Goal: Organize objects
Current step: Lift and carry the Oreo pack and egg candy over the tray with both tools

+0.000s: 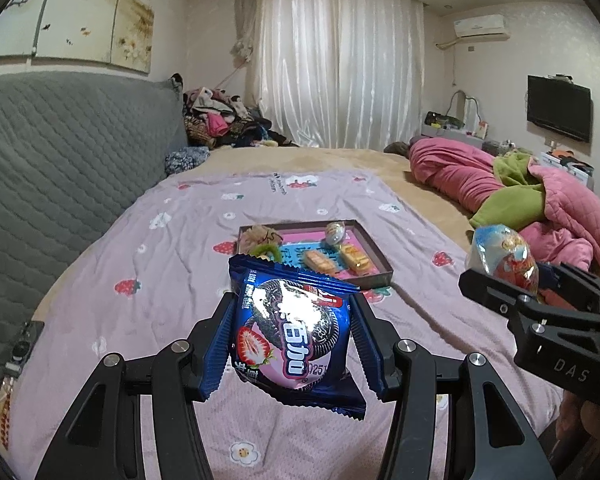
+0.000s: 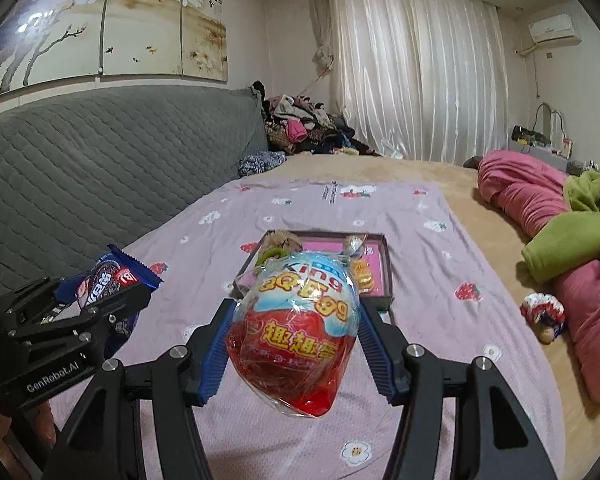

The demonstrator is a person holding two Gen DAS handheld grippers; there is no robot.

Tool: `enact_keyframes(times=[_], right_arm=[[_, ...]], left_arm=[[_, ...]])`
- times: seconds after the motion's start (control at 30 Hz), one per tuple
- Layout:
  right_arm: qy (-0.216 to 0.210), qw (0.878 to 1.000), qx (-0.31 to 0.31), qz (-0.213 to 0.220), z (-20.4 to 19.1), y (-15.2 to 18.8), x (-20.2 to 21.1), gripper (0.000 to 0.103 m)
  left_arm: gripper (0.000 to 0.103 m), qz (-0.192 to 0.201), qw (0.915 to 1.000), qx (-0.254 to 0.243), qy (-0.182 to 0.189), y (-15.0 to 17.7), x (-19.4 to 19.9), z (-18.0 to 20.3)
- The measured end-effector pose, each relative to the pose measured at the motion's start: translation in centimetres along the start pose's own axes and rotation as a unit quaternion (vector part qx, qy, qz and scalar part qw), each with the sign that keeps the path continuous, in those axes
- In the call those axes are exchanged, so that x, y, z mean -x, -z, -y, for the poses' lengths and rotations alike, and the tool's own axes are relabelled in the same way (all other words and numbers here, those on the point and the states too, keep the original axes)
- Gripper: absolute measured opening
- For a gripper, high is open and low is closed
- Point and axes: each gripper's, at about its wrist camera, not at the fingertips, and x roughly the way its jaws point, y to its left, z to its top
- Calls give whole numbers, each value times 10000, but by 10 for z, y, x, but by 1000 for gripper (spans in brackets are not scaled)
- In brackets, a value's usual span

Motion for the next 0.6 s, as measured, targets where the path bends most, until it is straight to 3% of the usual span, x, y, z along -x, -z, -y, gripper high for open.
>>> enact_keyframes(times=[0.6], right_arm=[[176,9991,347,179,0,-52,3,60]], left_arm=[[57,242,9997,-25,39,-57,-8,-3]])
